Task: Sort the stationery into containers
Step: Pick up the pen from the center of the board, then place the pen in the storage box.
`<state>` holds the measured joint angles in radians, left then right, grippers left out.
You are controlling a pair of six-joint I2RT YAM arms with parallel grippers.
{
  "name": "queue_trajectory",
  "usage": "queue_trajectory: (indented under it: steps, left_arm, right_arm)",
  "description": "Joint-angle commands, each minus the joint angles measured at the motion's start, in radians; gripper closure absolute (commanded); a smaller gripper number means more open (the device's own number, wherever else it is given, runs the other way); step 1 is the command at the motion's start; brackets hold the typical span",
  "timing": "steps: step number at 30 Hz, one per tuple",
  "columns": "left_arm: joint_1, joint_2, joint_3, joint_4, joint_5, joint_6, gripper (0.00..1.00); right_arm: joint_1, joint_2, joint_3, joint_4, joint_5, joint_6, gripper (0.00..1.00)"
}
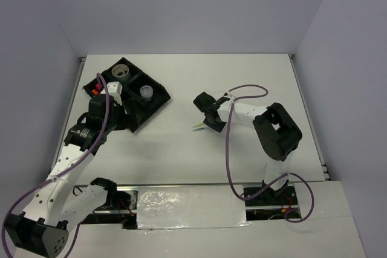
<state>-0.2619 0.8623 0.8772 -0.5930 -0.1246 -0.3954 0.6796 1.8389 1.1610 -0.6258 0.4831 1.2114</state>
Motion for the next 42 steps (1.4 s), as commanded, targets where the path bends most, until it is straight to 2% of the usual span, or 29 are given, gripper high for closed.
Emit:
queue_trajectory:
  steps: [1,7,12,13,14,15,16,17,20,21,22,24,25,27,29,31,36,42]
  left_arm:
    - [-0.003,-0.009,0.017,0.044,0.016,0.012,0.01]
    - [-0.003,-0.009,0.016,0.044,0.017,0.009,0.01]
    - [-0.003,-0.009,0.013,0.047,0.026,0.006,0.01]
    - [-0.003,-0.009,0.014,0.047,0.029,0.006,0.01]
    - [-0.003,-0.006,0.014,0.048,0.032,0.001,0.01]
    - [-0.003,-0.005,0.014,0.05,0.045,0.0,0.01]
    - [-0.003,-0.003,0.014,0.055,0.055,-0.005,0.01]
    - [-0.003,-0.003,0.013,0.056,0.065,-0.01,0.0]
    - [-0.005,0.001,0.003,0.064,0.14,-0.028,0.01]
    - [-0.005,0.0,-0.006,0.073,0.22,-0.045,0.01]
    - [-0.008,-0.002,-0.017,0.087,0.271,-0.057,0.01]
    - [-0.02,-0.015,-0.046,0.14,0.404,-0.118,0.01]
    - [-0.029,-0.023,-0.067,0.168,0.443,-0.141,0.01]
    - [-0.066,-0.046,-0.083,0.254,0.503,-0.226,0.01]
    - [-0.114,-0.06,-0.09,0.312,0.499,-0.301,0.01]
    - [-0.158,-0.063,-0.106,0.349,0.477,-0.35,0.01]
    - [-0.272,-0.039,-0.127,0.468,0.41,-0.46,0.01]
    - [-0.352,0.006,-0.116,0.469,0.341,-0.481,0.05]
  right_arm:
    - [-0.005,-0.024,-0.053,-0.011,0.032,0.056,0.51]
    - [-0.017,-0.081,-0.159,0.029,0.023,0.076,0.51]
    - [-0.018,-0.153,-0.243,0.06,0.019,0.099,0.62]
    - [-0.02,-0.165,-0.259,0.07,0.008,0.097,0.68]
    - [-0.02,-0.181,-0.291,0.099,0.005,0.088,0.79]
    - [-0.018,-0.202,-0.305,0.112,0.0,0.086,0.81]
    - [-0.02,-0.211,-0.316,0.129,-0.003,0.08,0.95]
    - [-0.022,-0.217,-0.328,0.133,-0.001,0.065,1.0]
    - [-0.022,-0.254,-0.356,0.217,-0.017,-0.074,1.0]
    - [-0.02,-0.266,-0.366,0.295,-0.03,-0.132,1.0]
    - [-0.018,-0.28,-0.388,0.342,-0.076,-0.262,1.0]
    - [-0.012,-0.338,-0.423,0.5,-0.158,-0.393,1.0]
    - [0.004,-0.366,-0.473,0.558,-0.244,-0.494,1.0]
    - [0.023,-0.478,-0.532,0.722,-0.335,-0.57,1.0]
    - [0.049,-0.598,-0.621,0.901,-0.48,-0.654,1.0]
    - [0.08,-0.692,-0.687,0.995,-0.62,-0.711,1.0]
    - [0.126,-0.744,-0.676,1.094,-0.727,-0.759,0.99]
    - [0.15,-0.767,-0.663,1.215,-0.827,-0.711,0.99]
